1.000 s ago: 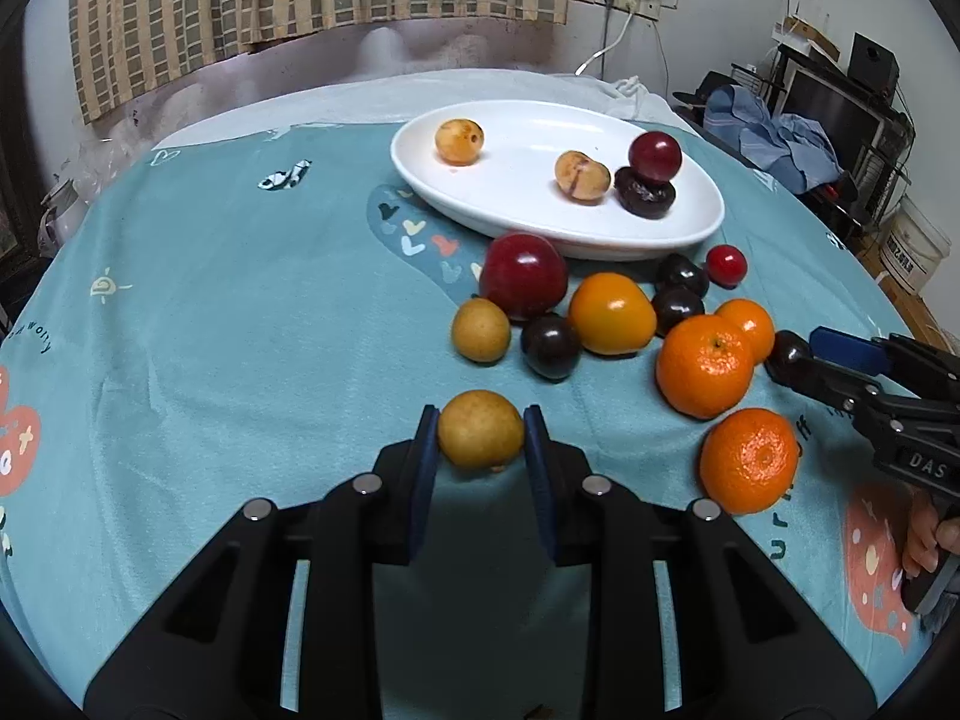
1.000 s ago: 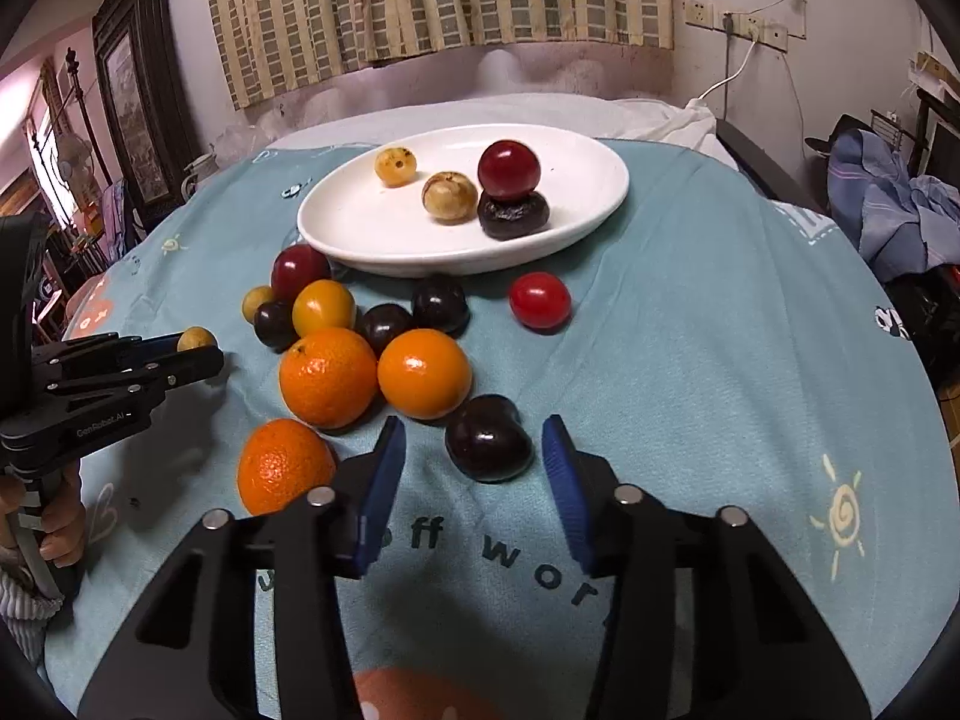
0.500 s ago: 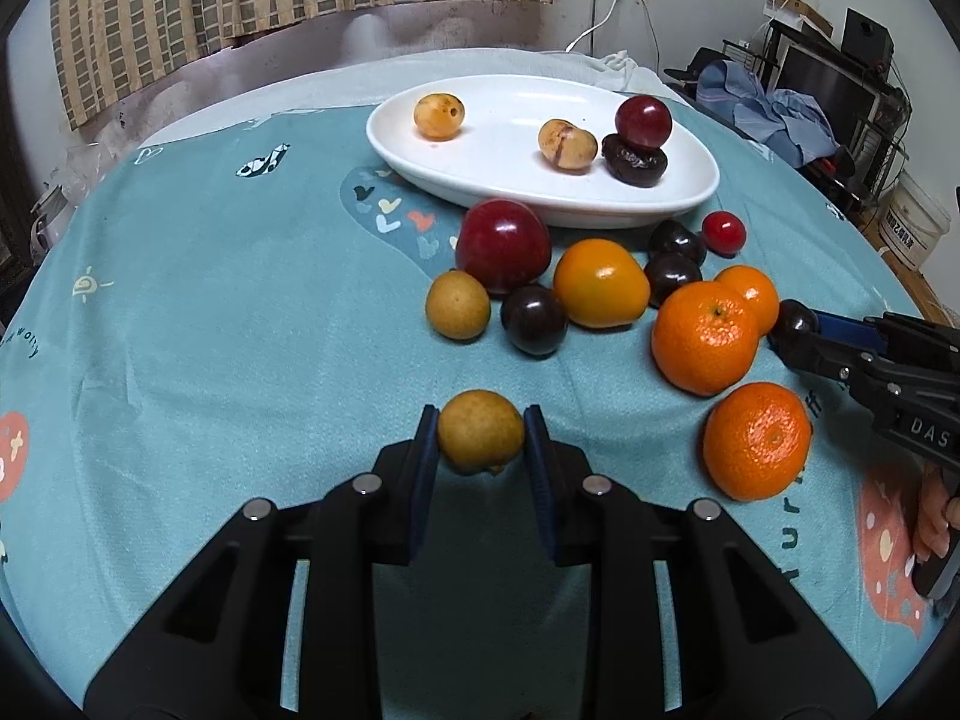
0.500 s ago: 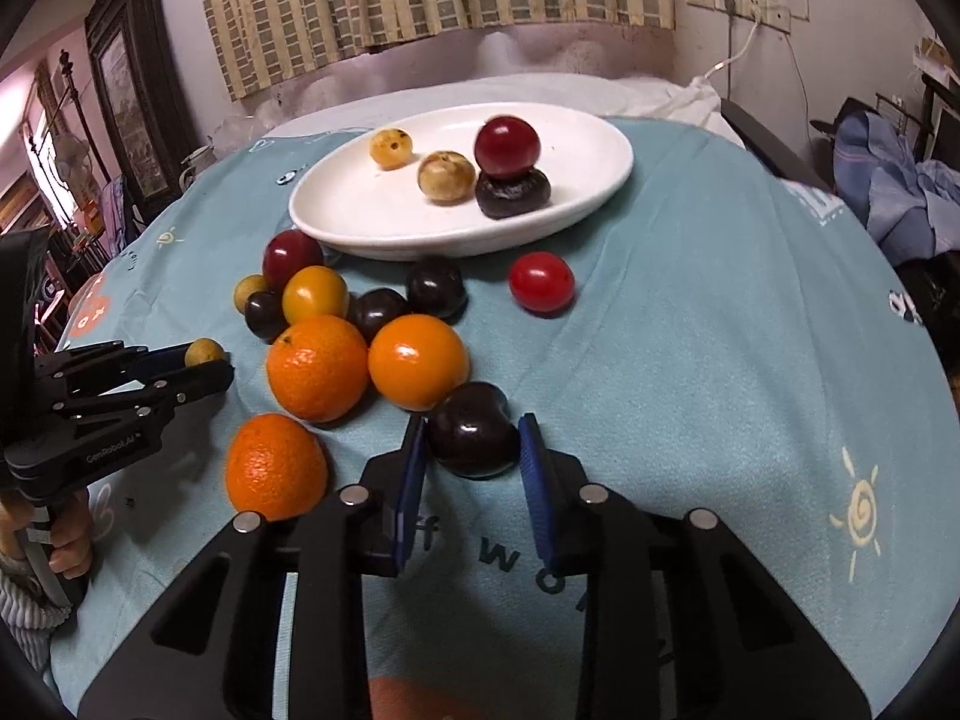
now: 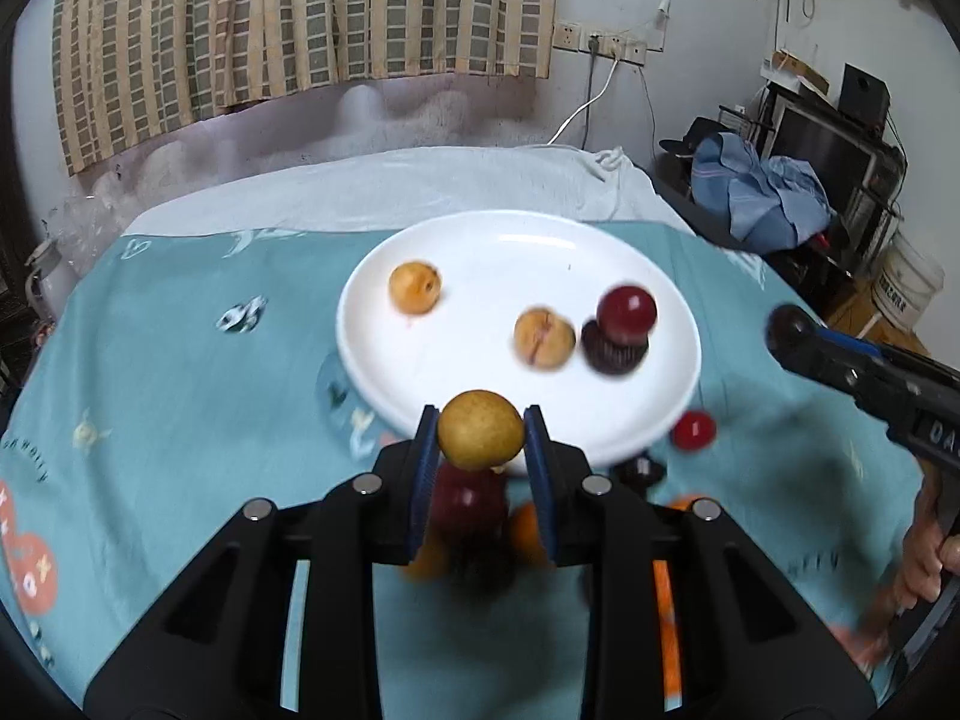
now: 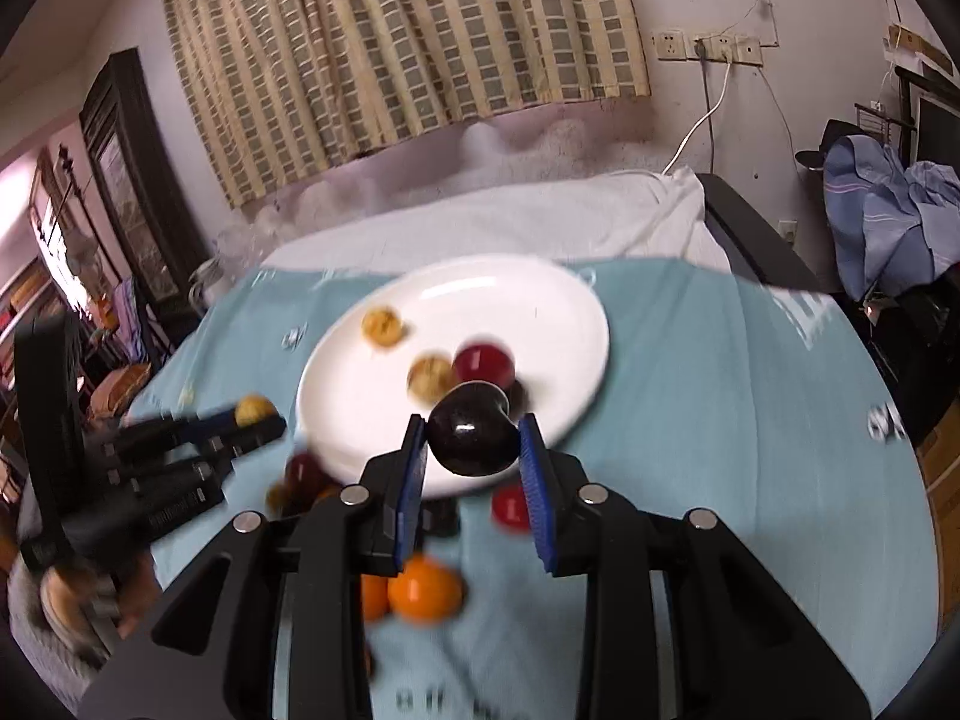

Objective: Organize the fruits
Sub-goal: 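Place the loquat and dark plum on the plate, opening both tools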

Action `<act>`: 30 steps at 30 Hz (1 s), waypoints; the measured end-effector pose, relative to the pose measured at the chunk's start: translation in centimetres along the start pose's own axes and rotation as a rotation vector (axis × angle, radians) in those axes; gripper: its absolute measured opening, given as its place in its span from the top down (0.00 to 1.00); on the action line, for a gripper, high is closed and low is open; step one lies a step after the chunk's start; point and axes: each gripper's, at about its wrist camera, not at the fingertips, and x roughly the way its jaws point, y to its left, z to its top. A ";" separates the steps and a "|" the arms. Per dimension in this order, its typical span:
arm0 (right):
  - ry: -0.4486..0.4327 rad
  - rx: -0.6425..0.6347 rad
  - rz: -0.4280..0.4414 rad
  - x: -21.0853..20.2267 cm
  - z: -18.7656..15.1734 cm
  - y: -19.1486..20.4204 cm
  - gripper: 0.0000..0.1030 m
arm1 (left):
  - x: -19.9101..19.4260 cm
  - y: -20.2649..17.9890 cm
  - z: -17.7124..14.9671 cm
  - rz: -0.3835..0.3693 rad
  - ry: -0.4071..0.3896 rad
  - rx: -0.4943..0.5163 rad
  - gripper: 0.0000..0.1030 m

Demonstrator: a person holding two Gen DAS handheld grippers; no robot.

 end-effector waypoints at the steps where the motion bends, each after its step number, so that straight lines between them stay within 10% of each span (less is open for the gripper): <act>1: 0.005 0.017 0.005 1.0 0.9 -0.4 0.70 | 0.9 0.0 0.6 -0.001 0.005 -0.009 0.72; 13: 0.099 0.147 0.085 10.2 4.0 -3.4 0.68 | 6.9 0.5 1.3 0.023 0.077 -0.028 0.51; 26: 0.290 0.083 0.303 8.9 2.3 0.9 0.63 | 1.0 4.0 -1.6 0.094 0.024 -0.078 0.29; 30: 0.154 0.184 0.201 8.2 2.7 -1.6 0.63 | 0.3 4.0 -3.8 0.079 0.055 -0.070 0.29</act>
